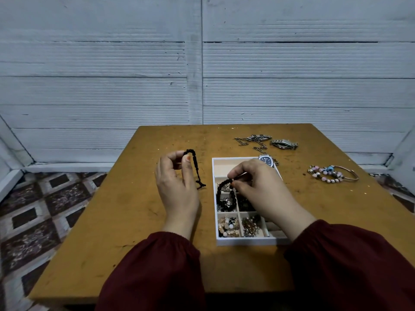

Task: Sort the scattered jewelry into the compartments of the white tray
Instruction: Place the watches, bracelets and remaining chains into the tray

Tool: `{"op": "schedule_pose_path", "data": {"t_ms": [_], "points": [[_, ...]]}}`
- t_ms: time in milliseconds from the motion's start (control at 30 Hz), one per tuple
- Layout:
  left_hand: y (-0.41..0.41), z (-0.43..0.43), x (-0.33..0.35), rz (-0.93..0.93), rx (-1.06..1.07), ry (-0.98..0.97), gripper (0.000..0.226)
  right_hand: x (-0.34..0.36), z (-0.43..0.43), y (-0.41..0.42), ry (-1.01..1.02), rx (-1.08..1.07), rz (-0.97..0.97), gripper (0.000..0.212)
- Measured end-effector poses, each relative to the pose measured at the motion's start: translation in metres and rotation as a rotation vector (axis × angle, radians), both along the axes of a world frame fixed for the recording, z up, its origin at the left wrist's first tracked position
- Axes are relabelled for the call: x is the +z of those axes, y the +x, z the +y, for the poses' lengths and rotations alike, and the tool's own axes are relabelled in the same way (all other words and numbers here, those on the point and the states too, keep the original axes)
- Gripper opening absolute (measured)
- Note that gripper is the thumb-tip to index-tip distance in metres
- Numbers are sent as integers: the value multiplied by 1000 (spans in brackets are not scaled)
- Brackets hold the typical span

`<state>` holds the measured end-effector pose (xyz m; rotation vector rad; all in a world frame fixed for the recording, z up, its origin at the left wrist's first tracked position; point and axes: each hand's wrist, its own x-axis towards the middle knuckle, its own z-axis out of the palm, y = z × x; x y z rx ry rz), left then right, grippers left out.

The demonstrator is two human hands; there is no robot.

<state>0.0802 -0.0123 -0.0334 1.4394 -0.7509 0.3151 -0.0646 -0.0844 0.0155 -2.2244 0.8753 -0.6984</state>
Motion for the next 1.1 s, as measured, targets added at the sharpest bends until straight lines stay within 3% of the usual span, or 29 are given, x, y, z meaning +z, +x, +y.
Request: {"op": "schedule_pose_path", "data": {"t_ms": [300, 567, 733, 900, 1100], "points": [[1, 0, -3, -51, 34, 8, 14, -1, 2, 2, -257, 44, 156, 14], [0, 1, -1, -65, 56, 21, 17, -5, 12, 1, -26, -22, 79, 14], [0, 1, -2, -73, 69, 36, 18, -4, 16, 5, -21, -2, 151, 17], [0, 2, -1, -83, 75, 43, 18, -5, 15, 7, 0, 51, 229, 6], [1, 2, -2, -81, 72, 46, 14, -2, 1, 4, 53, 52, 182, 20]]}}
